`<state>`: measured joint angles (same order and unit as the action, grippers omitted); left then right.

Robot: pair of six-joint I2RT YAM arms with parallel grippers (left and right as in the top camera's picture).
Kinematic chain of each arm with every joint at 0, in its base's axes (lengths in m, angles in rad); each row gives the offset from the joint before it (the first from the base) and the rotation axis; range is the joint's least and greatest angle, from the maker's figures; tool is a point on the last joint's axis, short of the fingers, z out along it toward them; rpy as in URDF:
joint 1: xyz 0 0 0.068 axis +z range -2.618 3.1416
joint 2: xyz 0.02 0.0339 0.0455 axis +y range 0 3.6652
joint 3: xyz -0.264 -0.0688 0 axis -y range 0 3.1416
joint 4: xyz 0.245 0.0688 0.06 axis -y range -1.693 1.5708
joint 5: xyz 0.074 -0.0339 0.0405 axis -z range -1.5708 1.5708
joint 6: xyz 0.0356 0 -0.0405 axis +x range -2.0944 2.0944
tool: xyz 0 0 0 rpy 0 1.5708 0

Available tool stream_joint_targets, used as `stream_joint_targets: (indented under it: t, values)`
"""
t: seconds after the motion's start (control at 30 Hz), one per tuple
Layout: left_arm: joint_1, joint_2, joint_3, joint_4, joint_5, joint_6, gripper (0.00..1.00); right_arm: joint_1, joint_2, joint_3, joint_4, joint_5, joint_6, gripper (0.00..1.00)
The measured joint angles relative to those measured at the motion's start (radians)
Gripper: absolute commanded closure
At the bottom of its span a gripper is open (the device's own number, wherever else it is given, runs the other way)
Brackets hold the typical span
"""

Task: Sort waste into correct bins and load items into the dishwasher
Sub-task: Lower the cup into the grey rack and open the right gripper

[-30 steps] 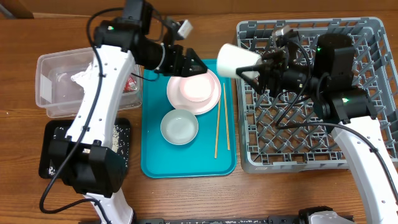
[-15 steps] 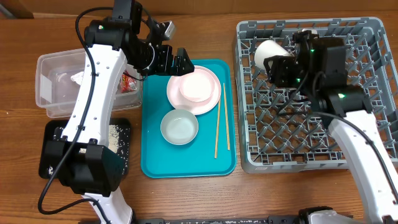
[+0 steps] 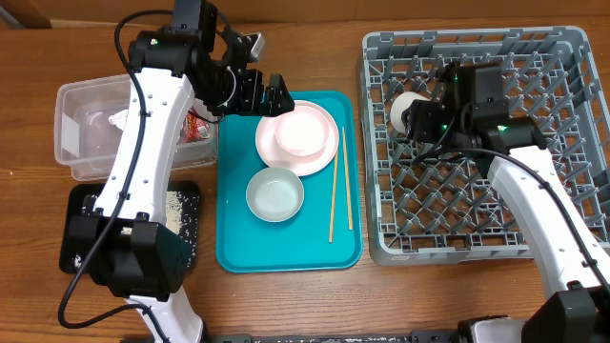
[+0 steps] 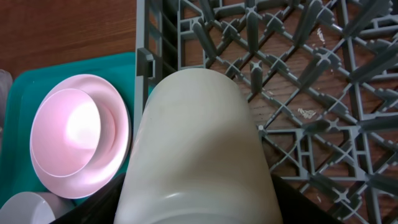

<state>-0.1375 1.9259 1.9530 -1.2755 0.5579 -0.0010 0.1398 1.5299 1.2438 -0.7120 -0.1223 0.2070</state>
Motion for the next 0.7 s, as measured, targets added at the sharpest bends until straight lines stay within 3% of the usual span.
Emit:
stream_joint_targets:
  t: [0.7]
  values:
    - [0.000,0.000,0.000,0.004,-0.032,0.000,0.00,0.000,0.083,0.000,0.016,-0.005,0.002,0.55]
